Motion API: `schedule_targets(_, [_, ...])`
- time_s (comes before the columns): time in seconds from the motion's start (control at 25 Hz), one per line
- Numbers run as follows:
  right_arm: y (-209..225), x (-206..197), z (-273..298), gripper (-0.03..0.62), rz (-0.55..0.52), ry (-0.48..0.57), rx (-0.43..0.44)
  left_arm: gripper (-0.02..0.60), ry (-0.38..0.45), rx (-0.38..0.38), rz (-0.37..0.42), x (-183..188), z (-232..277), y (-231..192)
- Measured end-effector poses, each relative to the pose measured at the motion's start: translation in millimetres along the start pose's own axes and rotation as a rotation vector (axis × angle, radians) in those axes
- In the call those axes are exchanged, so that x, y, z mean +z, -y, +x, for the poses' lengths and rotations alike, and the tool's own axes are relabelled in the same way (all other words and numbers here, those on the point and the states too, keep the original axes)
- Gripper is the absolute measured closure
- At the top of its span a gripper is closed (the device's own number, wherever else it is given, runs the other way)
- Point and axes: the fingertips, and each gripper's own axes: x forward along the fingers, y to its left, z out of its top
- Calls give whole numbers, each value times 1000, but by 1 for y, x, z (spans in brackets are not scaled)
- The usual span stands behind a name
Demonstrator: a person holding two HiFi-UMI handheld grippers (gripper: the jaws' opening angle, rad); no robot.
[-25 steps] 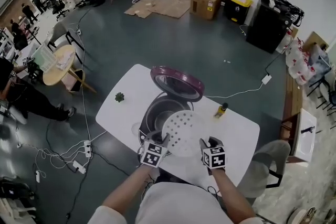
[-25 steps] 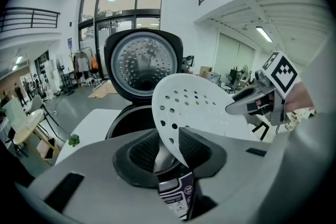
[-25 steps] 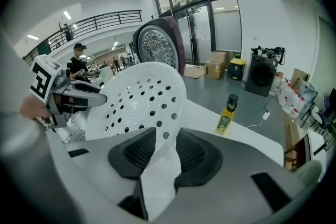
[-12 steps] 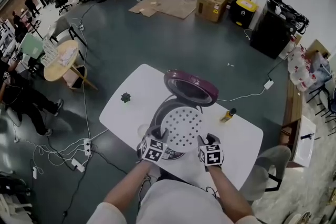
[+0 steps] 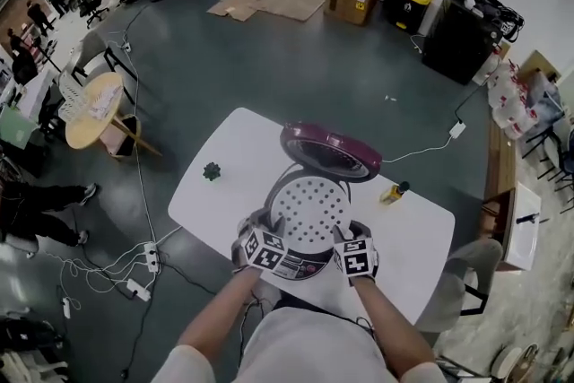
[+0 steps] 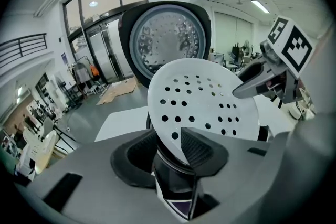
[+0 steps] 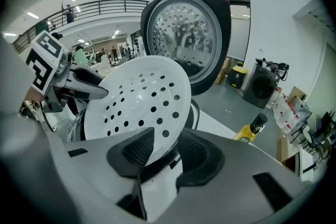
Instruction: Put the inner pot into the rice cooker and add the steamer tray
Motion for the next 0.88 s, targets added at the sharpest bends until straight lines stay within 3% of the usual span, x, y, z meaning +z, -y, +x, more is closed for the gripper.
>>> schedule_targets(0.48, [-9,-10,30,422,-29,-136,-28,397,-201,-51,113,-30,45,-14])
schedule_targets(0.88, [-10,-17,28,396,-66,-194,-123,377,-232,-34,217,-36,48,-12])
